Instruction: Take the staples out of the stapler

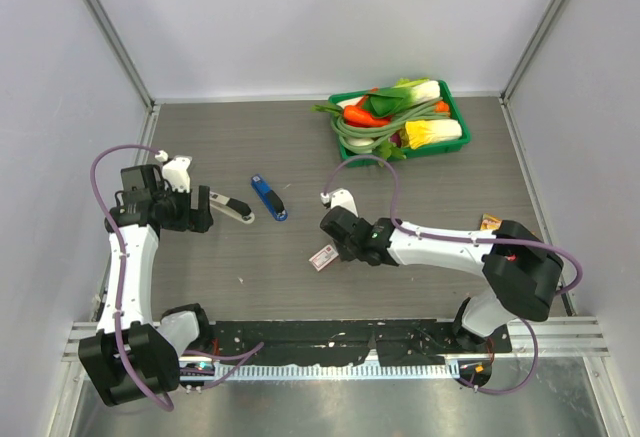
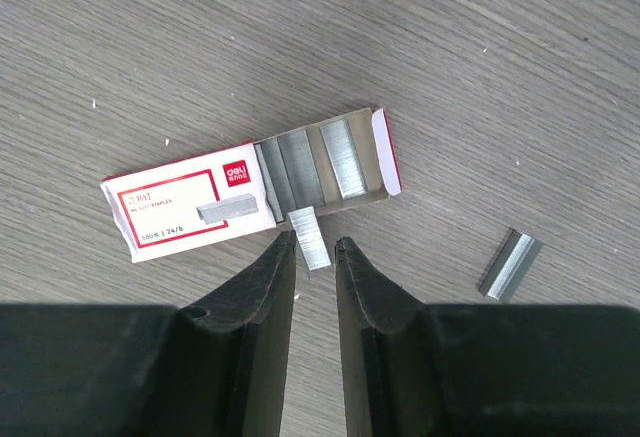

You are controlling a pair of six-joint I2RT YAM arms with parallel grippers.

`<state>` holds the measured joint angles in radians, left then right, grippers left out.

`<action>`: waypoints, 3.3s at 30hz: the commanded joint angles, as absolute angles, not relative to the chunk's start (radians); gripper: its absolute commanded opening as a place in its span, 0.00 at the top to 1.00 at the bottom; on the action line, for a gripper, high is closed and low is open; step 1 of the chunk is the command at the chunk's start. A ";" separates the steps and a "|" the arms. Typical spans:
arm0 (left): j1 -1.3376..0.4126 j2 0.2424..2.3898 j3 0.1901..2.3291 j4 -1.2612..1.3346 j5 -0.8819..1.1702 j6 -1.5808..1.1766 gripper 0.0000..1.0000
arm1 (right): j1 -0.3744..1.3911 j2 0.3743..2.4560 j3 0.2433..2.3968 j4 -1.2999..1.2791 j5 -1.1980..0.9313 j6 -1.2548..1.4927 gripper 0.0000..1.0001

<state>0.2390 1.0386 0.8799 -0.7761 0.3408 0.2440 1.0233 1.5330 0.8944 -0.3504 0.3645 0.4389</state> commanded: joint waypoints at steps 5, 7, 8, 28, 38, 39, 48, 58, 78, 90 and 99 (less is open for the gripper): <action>0.245 1.022 0.876 -0.776 0.348 0.259 0.11 | 1.022 1.532 0.859 -0.311 0.347 0.405 0.72; 0.247 1.023 0.876 -0.778 0.348 0.261 0.11 | 1.022 1.545 0.848 -0.299 0.339 0.402 0.72; 0.245 1.022 0.876 -0.778 0.348 0.261 0.11 | 1.022 1.548 0.845 -0.288 0.330 0.400 0.72; 0.245 1.034 0.881 -0.779 0.356 0.256 0.11 | 1.023 1.506 0.799 -0.264 0.348 0.414 0.91; 0.245 1.022 0.877 -0.781 0.354 0.259 0.11 | 1.043 1.466 0.818 -0.386 0.604 0.367 0.96; 0.245 1.023 0.877 -0.781 0.353 0.262 0.11 | 1.054 1.470 0.822 -0.393 0.623 0.365 0.96; 0.245 1.020 0.876 -0.782 0.353 0.262 0.11 | 1.210 1.612 0.914 -0.378 0.882 0.316 0.96; 0.245 1.012 0.871 -0.785 0.347 0.273 0.11 | 1.221 1.706 0.942 -0.304 0.894 0.265 0.94; 0.245 1.002 0.870 -0.790 0.341 0.279 0.11 | 1.269 1.767 0.923 -0.290 0.838 0.305 0.79; 0.245 0.996 0.871 -0.793 0.344 0.278 0.11 | 1.298 1.758 0.945 -0.330 0.812 0.337 0.66; 0.245 0.989 0.867 -0.796 0.344 0.285 0.11 | 1.249 1.626 0.910 -0.295 0.707 0.298 0.66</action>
<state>0.2390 1.0145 0.8707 -0.7849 0.3401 0.2710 1.2865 1.7302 0.9176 -0.3248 0.7662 0.3031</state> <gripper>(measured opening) 0.887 0.342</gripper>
